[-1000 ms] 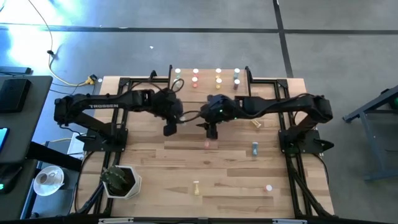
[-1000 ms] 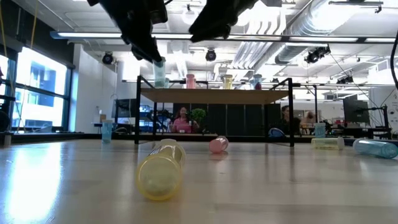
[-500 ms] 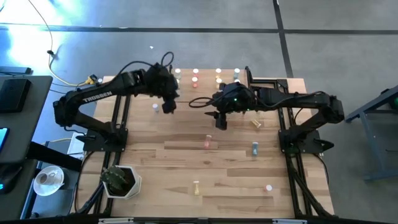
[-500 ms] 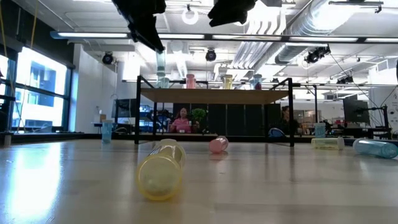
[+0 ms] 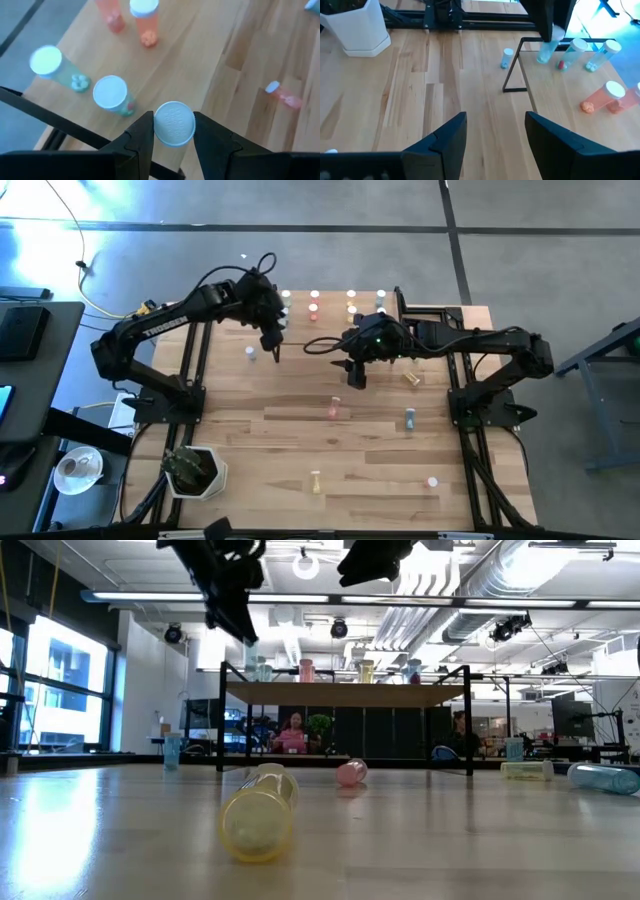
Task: Pick and place medicine bottles onto shelf by color
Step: Put the green pill bottle on the shelf
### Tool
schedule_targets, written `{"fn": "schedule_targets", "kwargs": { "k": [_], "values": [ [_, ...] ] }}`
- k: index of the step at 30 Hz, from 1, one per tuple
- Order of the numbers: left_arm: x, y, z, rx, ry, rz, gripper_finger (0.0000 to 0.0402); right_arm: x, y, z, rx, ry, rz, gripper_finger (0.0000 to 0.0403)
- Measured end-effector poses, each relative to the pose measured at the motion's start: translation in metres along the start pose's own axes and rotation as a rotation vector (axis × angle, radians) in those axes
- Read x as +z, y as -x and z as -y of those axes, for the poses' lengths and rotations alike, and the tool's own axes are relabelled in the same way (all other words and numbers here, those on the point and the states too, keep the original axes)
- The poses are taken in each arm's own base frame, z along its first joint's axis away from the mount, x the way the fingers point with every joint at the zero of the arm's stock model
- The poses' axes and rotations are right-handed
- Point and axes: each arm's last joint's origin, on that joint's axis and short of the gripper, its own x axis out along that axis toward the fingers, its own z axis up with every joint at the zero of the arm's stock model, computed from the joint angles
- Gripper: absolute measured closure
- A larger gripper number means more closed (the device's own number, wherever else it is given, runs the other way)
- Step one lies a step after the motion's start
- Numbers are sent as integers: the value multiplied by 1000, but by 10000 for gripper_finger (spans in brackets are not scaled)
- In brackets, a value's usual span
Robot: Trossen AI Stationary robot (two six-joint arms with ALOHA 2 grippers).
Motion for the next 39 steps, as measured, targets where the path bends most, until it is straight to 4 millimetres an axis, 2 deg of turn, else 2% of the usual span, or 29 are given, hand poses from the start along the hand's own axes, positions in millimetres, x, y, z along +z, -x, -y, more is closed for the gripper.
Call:
{"fn": "schedule_targets", "kwargs": {
  "k": [6, 11, 39],
  "values": [
    [1, -17, -2, -7, -3, -44, 288, 0, 0, 0, 0, 0, 1, 210],
    [1, -22, -3, 6, 7, -53, 288, 0, 0, 0, 0, 2, 0, 210],
    [1, -22, -7, 7, 61, -49, 288, 0, 0, 0, 0, -8, 1, 210]
  ]
}}
